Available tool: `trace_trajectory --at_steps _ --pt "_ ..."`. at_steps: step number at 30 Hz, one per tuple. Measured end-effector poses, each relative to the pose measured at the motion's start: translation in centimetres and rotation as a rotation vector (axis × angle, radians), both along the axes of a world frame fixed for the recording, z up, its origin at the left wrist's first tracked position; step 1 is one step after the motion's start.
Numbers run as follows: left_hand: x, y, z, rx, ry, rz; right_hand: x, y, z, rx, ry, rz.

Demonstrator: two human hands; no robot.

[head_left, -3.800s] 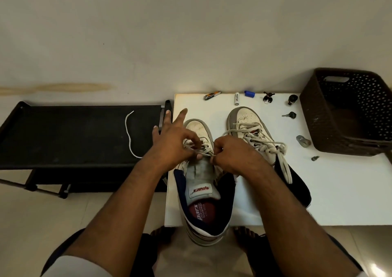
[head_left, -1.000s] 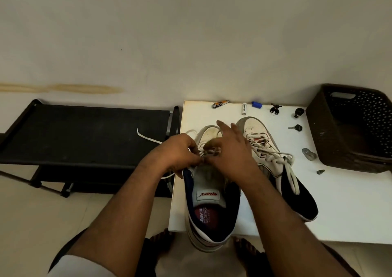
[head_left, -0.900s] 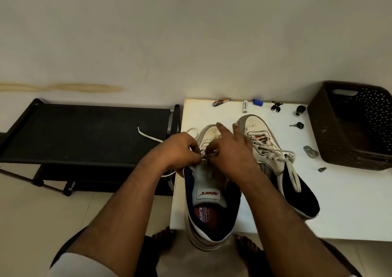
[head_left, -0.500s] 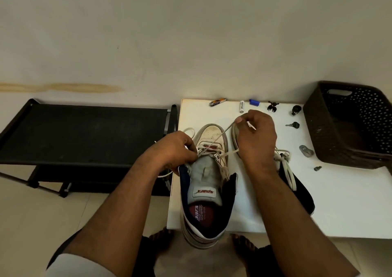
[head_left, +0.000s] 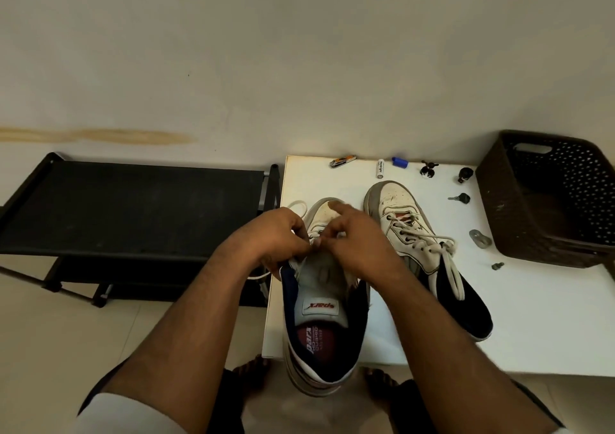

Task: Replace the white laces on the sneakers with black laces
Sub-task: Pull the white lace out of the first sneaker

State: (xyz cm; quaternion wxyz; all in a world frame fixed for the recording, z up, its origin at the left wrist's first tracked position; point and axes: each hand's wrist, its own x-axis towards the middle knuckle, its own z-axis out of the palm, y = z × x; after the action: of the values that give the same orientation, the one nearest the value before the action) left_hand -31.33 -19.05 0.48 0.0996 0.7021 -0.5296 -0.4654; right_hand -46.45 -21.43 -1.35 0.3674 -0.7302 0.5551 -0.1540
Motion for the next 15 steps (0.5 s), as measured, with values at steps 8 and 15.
trace_trajectory --at_steps 8,15 --pt "0.1 0.0 -0.2 0.039 0.019 0.016 -1.9 -0.7 0.3 0.532 -1.619 -0.666" --pt "0.4 -0.1 -0.3 0.062 0.041 0.004 -2.6 -1.1 1.7 -0.118 -0.567 -0.256"
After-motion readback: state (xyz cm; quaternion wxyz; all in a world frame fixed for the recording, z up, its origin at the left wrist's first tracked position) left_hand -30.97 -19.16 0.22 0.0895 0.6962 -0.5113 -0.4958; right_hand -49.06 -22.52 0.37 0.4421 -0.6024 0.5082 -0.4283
